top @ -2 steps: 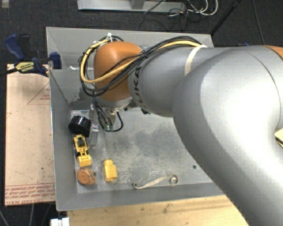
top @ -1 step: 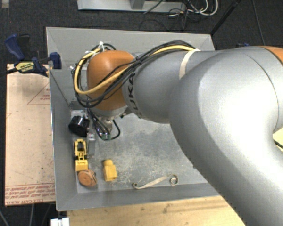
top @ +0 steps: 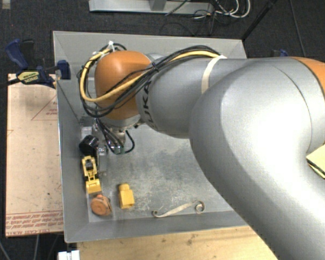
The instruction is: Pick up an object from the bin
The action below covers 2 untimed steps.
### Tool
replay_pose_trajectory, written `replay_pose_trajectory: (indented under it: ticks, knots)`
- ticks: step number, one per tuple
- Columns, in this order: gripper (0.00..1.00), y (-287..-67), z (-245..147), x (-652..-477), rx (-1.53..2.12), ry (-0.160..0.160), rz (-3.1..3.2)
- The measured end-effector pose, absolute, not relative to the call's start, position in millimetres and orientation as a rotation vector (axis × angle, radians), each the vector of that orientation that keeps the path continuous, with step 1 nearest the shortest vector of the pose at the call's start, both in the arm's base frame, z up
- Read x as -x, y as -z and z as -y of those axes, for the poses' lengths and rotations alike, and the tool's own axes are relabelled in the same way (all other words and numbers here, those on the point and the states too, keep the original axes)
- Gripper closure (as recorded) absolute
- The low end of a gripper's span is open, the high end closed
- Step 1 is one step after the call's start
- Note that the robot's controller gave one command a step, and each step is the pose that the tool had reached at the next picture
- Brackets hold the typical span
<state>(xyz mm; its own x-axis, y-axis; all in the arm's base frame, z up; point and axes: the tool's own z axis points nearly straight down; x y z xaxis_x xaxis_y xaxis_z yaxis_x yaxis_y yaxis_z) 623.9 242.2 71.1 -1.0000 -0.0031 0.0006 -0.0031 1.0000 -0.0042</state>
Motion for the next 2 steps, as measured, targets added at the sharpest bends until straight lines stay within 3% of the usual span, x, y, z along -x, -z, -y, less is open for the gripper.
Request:
replay_pose_trajectory:
  ticks: [1, 2]
  knots:
    - [1.00, -70.7, -238.0, -565.8, 0.173, -0.019, 3.135]
    - [1.00, -70.6, -237.8, -565.9, 0.174, -0.018, 3.136]
